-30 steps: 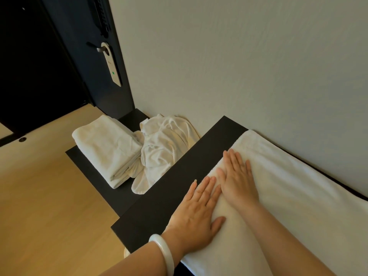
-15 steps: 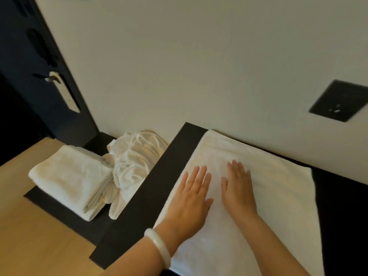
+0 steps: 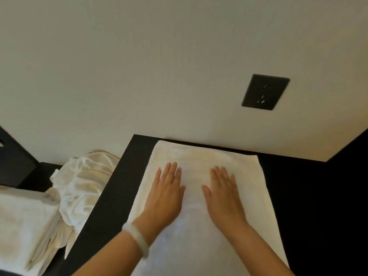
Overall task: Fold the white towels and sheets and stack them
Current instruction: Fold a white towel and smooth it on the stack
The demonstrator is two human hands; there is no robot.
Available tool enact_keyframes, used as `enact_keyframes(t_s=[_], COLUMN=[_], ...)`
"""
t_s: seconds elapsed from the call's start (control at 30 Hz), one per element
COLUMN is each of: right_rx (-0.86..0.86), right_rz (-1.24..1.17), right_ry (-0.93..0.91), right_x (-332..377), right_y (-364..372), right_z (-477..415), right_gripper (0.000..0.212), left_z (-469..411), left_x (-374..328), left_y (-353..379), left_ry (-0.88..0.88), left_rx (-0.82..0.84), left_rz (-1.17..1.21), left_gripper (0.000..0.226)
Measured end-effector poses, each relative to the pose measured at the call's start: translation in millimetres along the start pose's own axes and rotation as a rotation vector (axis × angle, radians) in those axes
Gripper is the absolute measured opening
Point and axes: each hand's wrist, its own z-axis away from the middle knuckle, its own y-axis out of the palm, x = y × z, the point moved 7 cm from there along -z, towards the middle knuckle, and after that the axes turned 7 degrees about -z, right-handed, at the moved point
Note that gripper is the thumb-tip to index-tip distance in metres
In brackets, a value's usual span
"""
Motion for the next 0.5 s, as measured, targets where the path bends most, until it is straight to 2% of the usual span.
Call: enact_keyframes(t_s=[0.13, 0.2, 0.27, 0.4, 0.5], right_rx=[0.060, 0.126, 0.118, -0.002, 0.036], right_rz=[0.024, 0.067, 0.107, 0.137, 0.146], right_ry=[-0.165, -0.190, -0.204, -0.034, 0.113], right_x=[37, 27, 3, -78, -133], right_y=[19, 34, 42, 20, -2], right_z=[-62, -82, -88, -90, -86], right_gripper=[0.058, 0.058, 0.061, 0.067, 0.068], left_z=[-67, -75, -75, -77, -77], left_x=[4, 10, 16, 19, 17], left_y=[8, 23, 34, 39, 37], left_ry=[0.016, 0.023, 0.008, -0.001, 0.009], left_rx=[0.036, 0.074, 0.064, 0.047, 0.054], left_rz=[-0.095, -0.114, -0.100, -0.099, -0.095], left_gripper=[0.060, 0.060, 0.061, 0.064, 0.065])
